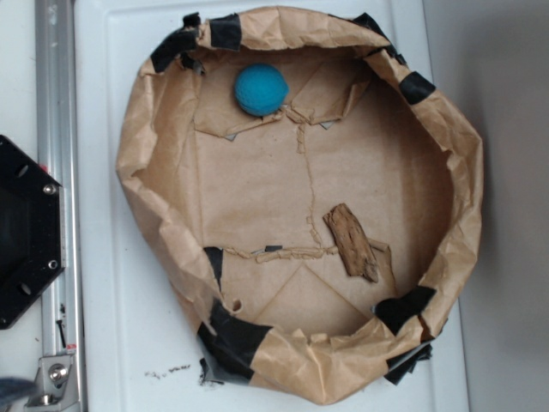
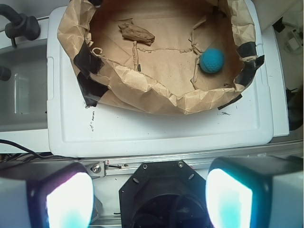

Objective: Grab the blue ball.

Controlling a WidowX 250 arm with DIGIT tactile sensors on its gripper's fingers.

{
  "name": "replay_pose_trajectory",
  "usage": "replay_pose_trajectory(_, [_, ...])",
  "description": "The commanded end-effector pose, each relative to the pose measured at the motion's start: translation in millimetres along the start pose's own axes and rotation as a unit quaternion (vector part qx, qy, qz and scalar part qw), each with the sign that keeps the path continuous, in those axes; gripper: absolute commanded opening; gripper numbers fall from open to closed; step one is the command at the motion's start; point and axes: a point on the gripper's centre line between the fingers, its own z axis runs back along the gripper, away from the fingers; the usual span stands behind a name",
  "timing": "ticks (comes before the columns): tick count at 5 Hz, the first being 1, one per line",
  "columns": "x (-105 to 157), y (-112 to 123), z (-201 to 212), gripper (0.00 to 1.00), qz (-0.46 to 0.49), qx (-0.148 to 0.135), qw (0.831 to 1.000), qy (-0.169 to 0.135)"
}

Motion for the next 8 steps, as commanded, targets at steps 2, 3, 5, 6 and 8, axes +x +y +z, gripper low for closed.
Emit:
replay_pose_trajectory(2, [30, 33, -23, 1.0, -0.102, 0.115, 0.988, -0.007])
replay_pose_trajectory(3, [65, 45, -55, 1.0, -0.219, 0.123, 0.965, -0.076])
replay_pose_trajectory(5, [110, 64, -110, 1.0, -0.327, 0.094, 0.94, -0.023])
replay_pose_trajectory(6, [129, 69, -121, 1.0, -0.337, 0.068, 0.939, -0.015])
replay_pose_trajectory(8, [113, 65, -183, 1.0, -0.382, 0.045, 0.922, 0.045])
